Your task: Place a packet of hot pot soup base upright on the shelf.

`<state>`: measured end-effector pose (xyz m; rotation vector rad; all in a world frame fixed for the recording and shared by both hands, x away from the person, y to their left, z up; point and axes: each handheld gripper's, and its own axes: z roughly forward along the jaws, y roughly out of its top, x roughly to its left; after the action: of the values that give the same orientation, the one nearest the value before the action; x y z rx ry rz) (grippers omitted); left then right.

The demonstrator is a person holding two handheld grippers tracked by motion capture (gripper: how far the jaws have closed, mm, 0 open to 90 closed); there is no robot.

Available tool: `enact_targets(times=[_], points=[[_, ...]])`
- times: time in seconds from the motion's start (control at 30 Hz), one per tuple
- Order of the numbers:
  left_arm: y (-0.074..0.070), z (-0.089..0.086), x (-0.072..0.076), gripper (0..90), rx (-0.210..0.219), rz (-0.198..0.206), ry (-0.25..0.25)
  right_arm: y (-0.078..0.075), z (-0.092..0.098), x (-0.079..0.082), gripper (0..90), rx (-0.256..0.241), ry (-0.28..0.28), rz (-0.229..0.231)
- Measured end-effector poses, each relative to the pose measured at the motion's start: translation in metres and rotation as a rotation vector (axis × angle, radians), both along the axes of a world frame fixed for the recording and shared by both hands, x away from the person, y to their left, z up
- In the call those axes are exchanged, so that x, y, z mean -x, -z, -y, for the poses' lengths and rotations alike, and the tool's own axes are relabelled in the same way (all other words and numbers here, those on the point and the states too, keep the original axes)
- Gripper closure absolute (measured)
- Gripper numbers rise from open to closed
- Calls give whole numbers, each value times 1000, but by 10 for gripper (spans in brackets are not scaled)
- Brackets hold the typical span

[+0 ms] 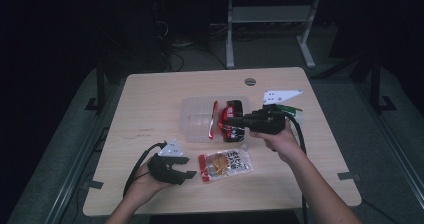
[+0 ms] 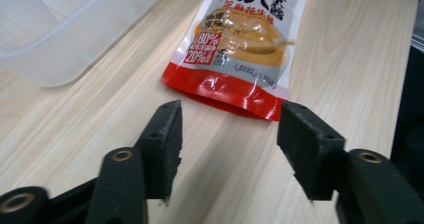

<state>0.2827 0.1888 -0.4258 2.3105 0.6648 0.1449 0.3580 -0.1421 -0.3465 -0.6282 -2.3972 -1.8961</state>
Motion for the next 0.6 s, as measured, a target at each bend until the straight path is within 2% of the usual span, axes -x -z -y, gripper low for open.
enact_targets(times=[0.23,0.37,0.6], points=[[3,-4,-2,383,-9,-4,0,-1,3,-15,900,25,43,8],[5,-7,-4,378,-23,-1,7,5,7,-20,900,50,73,0],[6,-7,-4,377,-18,-13,-3,17,11,-25,900,80,101,-20]])
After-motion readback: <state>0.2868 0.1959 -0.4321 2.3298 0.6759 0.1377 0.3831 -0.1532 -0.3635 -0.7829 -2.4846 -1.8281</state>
